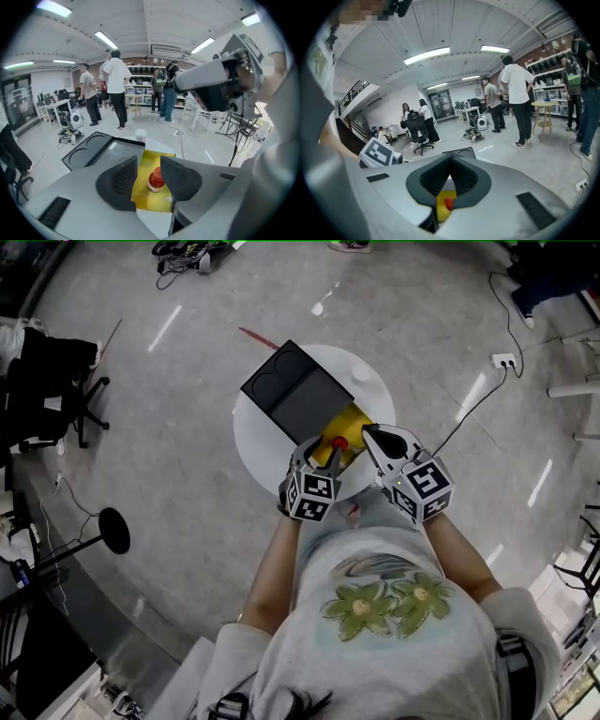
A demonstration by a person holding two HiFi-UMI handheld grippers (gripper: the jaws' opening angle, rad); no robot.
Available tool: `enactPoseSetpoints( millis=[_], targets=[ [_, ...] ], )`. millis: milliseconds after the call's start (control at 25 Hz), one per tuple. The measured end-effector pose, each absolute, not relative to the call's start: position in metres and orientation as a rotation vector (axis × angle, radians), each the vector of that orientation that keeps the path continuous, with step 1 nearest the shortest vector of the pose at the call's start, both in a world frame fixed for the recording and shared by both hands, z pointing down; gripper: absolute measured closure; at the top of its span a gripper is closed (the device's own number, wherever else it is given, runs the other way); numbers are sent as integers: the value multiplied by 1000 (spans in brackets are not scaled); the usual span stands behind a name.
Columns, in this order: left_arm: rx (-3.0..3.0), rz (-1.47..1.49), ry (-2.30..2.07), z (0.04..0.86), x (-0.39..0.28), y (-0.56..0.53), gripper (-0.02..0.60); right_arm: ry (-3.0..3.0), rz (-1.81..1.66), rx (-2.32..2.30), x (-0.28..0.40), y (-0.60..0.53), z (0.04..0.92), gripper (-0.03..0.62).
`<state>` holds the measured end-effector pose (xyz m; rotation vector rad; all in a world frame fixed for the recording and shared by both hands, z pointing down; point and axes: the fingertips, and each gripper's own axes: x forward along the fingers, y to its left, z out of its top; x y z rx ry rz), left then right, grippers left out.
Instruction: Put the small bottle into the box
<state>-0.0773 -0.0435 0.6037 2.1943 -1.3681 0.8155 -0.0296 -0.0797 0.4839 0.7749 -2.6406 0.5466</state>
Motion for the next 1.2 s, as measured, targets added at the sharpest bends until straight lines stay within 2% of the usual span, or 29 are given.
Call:
enactPoseSetpoints(
  millis=[80, 200, 240, 640, 1200],
  targets=[
    [2194, 765, -1445, 584, -87, -44, 447, -2650, 545, 764, -33, -78, 482, 589],
    [2186, 676, -1562, 552, -105, -46, 563, -2665, 533, 742, -42, -76, 478, 589],
    [2184, 651, -1587, 543, -110, -47, 580, -2669, 526, 735, -46, -76, 476, 589],
    [2209, 600, -1650, 506, -117, -43, 580, -2683, 484, 700, -57, -72, 469, 589],
    [2218, 625, -1612, 518, -106, -41, 580, -2667, 487, 716, -46, -68, 477, 589]
  ],
)
